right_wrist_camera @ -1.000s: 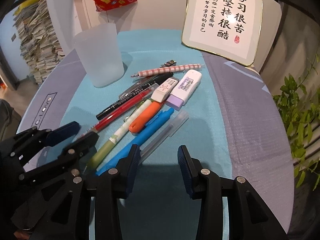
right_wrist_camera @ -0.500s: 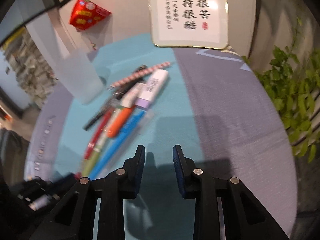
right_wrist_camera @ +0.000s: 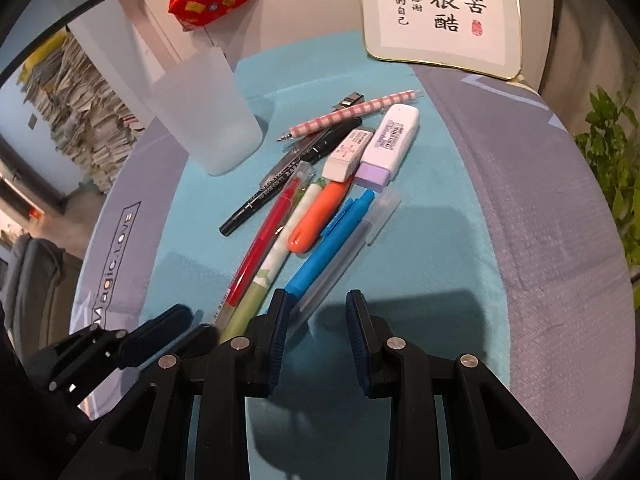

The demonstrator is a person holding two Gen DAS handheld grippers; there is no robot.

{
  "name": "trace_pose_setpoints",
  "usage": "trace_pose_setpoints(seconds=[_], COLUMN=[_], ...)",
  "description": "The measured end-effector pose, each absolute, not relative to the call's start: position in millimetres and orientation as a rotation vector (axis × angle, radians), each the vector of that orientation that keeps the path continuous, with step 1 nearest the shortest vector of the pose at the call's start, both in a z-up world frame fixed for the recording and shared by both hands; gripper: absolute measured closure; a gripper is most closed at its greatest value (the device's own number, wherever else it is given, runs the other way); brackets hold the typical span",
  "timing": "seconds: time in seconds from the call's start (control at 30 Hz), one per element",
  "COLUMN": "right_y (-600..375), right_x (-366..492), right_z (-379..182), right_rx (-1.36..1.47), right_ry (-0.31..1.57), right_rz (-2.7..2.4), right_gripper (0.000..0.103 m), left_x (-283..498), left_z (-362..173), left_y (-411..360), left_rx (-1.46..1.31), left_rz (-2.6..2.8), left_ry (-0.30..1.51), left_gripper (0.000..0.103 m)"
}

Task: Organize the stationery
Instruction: 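Move left gripper down to the red pen while right gripper approaches the clear pen, then close left gripper on the red pen while right gripper grasps the clear pen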

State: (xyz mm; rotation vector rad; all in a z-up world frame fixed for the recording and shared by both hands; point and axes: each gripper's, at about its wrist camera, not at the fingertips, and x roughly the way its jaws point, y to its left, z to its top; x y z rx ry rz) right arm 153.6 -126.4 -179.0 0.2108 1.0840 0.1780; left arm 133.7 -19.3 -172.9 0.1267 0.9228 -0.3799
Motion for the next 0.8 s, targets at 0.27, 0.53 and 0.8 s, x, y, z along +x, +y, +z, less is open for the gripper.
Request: trace_pose_setpoints(seconds=[0.27,0.53,0.8], right_y=[-130.8,-130.0,-152.9], right_x=[158.4,158.5,136.1], right_z=[-177.8,-176.2,-163.7], right_rx=[0.110,0.058,0.014], right_ry=[1.076,1.056,1.091], right_rz=[0.085,0.099,0.244], right_gripper=[0.073,0.084,0.093], left_x=[150.9,164.2,126.0], left_z=[-179.0,-177.8,-169.7], left_y=[-26.9,-34.0,-2.8], left_rx=[0.158,0.146,0.039], left_rz=[-0.358,-0.385,-0.435], left_ry=[0.931,0.929,1.042], left_gripper=[0.084,0.094,0.096])
